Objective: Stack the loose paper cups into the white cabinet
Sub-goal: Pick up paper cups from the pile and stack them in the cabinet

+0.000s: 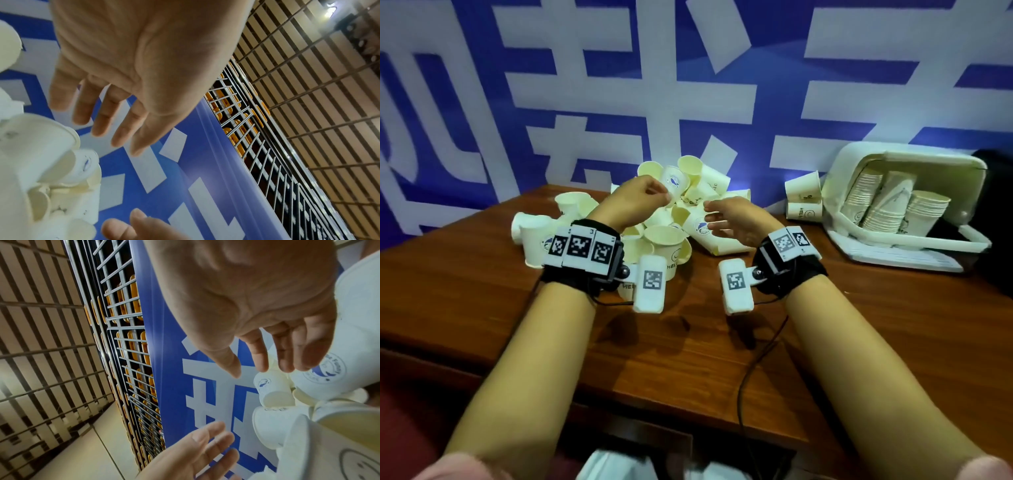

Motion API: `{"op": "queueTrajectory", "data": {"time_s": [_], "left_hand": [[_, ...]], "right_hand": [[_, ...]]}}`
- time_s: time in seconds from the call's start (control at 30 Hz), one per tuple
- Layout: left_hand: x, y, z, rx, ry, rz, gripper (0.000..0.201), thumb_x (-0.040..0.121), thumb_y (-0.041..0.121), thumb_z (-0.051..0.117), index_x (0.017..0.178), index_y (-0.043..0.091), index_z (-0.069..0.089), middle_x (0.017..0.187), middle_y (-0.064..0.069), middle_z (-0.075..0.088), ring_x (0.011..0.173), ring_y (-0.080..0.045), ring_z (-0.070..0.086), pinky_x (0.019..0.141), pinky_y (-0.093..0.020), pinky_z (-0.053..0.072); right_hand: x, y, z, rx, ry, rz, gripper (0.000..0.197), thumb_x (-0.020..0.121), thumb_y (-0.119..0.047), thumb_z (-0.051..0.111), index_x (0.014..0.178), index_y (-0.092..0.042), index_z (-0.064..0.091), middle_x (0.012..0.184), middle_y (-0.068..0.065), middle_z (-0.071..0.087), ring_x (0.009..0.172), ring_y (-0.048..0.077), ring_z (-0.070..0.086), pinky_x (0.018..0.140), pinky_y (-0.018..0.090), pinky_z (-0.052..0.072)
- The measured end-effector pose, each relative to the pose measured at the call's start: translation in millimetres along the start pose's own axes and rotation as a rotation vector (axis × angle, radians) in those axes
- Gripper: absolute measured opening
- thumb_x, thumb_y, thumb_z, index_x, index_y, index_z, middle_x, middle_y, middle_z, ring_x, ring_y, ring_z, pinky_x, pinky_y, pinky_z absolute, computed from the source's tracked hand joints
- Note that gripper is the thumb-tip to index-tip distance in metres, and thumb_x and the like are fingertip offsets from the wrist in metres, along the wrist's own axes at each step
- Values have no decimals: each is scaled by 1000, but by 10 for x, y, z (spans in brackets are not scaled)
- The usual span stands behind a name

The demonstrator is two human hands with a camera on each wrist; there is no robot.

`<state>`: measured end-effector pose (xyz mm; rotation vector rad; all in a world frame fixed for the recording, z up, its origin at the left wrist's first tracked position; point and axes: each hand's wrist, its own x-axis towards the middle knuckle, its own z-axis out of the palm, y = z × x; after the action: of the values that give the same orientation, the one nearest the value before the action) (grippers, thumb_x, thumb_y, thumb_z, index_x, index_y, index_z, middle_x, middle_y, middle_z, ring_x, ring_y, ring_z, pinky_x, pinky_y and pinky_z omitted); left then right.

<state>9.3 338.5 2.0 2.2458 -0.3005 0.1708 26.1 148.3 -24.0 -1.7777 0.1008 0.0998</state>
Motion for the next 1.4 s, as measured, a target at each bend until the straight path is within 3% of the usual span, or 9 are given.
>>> {"op": "queueTrajectory", "data": {"time_s": [0.17, 0.3, 0.4, 0.57, 0.7, 0.97, 1.13, 1.23, 1.4], "left_hand": [[-36, -211, -76, 217, -110, -125, 46, 94, 36, 57, 133, 15, 48, 136, -9, 51, 113, -22, 52, 96, -35, 42], [-42, -298, -53, 307, -189, -177, 52, 92, 43, 57, 136, 18, 45, 142, -8, 45, 126, -24, 46, 100, -36, 37], [-47, -328, -9, 336, -215, -189, 53, 92, 45, 56, 137, 19, 45, 142, -7, 46, 125, -23, 46, 98, -35, 37], [-60, -302, 30, 360, -190, -177, 49, 95, 39, 55, 137, 16, 45, 141, -8, 48, 124, -23, 47, 96, -33, 38], [-56, -237, 45, 441, -208, -154, 39, 97, 35, 52, 129, 14, 53, 132, -8, 53, 105, -18, 46, 87, -30, 35], [25, -264, 118, 476, -201, -133, 33, 96, 33, 54, 114, 8, 65, 116, -11, 63, 96, -19, 52, 82, -29, 38], [68, -254, 172, 482, -187, -121, 34, 95, 37, 54, 102, 7, 68, 99, -10, 65, 87, -19, 55, 77, -29, 42], [85, -170, 206, 491, -193, -96, 37, 95, 37, 53, 101, 4, 68, 95, -11, 63, 84, -19, 53, 71, -27, 40], [127, 15, 280, 511, -208, -48, 41, 94, 44, 52, 100, 7, 67, 97, -9, 64, 85, -19, 55, 74, -29, 42]], "right_hand": [[10, 3, 199, -178, -49, 7, 38, 95, -29, 59, 125, -6, 55, 110, 8, 57, 97, 20, 57, 84, 29, 50], [-24, 2, 294, -272, -70, -1, 41, 95, -28, 59, 129, -7, 52, 123, 11, 55, 116, 26, 55, 101, 38, 47], [-69, -7, 326, -344, -111, 1, 34, 95, -28, 59, 124, -11, 54, 122, 10, 57, 109, 23, 58, 94, 36, 48], [-102, -6, 412, -379, -125, 32, 24, 96, -25, 58, 115, -12, 52, 109, 10, 54, 90, 20, 56, 60, 23, 47], [-102, 4, 475, -313, -138, 73, 17, 96, -16, 59, 107, -7, 50, 105, 14, 53, 78, 21, 58, 42, 19, 47], [-58, 20, 493, -250, -127, 66, 9, 93, -4, 60, 94, -1, 51, 87, 16, 56, 64, 20, 58, 70, 30, 56], [-135, 0, 452, -268, -112, 43, 15, 91, 6, 58, 104, 1, 52, 81, 15, 54, 59, 19, 57, 41, 18, 50], [-164, -5, 380, -313, -81, 31, 22, 89, 7, 59, 110, 3, 55, 76, 14, 57, 52, 16, 60, 39, 16, 46], [-215, -10, 224, -444, -30, 10, 18, 82, 1, 66, 98, 6, 61, 72, 14, 62, 66, 23, 68, 69, 31, 54]]}}
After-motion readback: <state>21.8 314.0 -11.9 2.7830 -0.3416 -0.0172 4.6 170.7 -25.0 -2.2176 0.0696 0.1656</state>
